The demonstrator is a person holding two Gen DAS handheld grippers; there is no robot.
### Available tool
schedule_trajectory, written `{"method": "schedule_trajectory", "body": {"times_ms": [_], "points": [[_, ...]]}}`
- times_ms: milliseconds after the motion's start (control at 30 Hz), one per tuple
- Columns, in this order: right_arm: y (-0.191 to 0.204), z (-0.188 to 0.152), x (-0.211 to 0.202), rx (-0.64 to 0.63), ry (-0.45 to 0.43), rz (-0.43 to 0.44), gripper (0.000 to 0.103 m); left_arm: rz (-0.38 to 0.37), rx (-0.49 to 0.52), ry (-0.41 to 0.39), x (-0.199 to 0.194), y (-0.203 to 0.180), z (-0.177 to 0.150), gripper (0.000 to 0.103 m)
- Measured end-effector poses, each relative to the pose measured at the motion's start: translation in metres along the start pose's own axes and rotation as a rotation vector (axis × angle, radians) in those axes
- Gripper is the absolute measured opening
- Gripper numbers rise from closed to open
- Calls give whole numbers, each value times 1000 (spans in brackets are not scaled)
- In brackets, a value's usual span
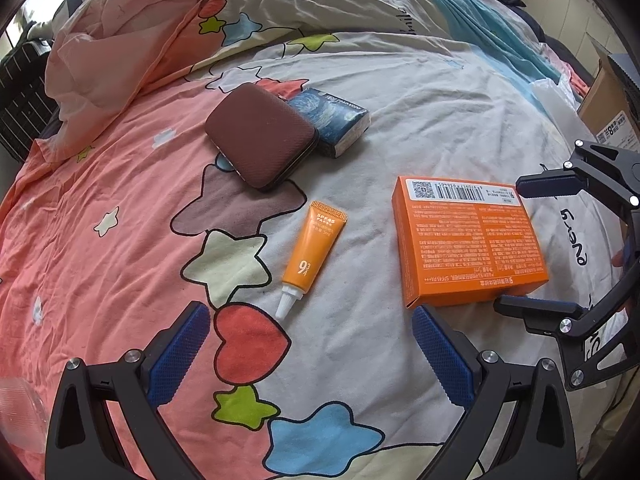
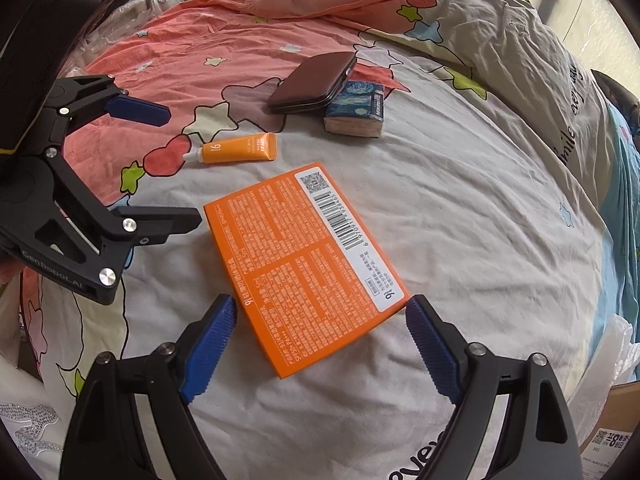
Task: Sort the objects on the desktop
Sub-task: 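Close the right tool on the orange box's sides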
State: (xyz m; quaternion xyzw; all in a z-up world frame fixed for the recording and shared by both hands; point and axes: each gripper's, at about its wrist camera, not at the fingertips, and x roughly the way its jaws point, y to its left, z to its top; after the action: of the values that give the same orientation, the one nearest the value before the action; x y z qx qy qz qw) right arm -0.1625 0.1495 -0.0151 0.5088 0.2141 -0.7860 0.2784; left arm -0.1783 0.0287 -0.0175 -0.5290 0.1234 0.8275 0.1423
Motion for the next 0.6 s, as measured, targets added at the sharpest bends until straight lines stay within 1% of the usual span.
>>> {"method": "schedule_trajectory", "body": {"times_ms": [133,233,400,600], "points": [[-3,1,1,-5,-2,16,85,-39,22,-5,-1,-3,1,103],[-4,1,2,-17,-6,24,85,-55,42,-22,-5,-5,4,103],[-2,0,2,-46,-14,20,85,-50,101,-48,-8,-11,6,103],[2,-3,4,-104,-24,-20,85,-58,133,-33,-2,-14,5,103]]}}
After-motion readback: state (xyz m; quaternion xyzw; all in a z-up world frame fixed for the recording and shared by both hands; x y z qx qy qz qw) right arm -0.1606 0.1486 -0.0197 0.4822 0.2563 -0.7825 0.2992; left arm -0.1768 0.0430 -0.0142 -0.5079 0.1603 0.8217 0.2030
